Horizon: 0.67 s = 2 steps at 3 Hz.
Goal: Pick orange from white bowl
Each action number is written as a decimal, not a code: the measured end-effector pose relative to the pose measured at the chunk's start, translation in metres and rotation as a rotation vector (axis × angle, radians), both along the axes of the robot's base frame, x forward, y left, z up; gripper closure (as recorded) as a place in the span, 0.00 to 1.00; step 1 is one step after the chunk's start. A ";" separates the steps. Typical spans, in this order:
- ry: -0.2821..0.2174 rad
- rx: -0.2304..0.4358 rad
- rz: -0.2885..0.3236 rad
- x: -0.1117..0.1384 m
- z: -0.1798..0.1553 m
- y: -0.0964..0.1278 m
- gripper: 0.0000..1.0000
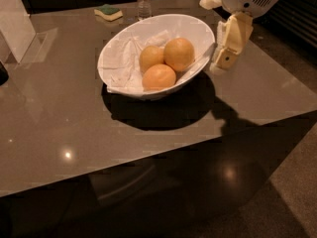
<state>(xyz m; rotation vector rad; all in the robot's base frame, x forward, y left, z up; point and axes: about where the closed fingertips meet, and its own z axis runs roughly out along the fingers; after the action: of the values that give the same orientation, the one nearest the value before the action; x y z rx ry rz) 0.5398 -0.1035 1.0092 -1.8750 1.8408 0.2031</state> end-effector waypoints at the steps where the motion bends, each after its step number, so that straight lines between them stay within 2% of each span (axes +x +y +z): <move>1: 0.014 -0.004 0.027 0.016 -0.008 0.011 0.00; 2: 0.052 -0.001 0.090 0.041 -0.025 0.038 0.00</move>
Offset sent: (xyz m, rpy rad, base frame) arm 0.0696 0.0710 -0.0491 -0.0155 0.1412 0.1951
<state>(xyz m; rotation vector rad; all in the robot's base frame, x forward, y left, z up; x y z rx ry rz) 0.5807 -0.0655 0.9838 -1.9729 1.7916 0.2841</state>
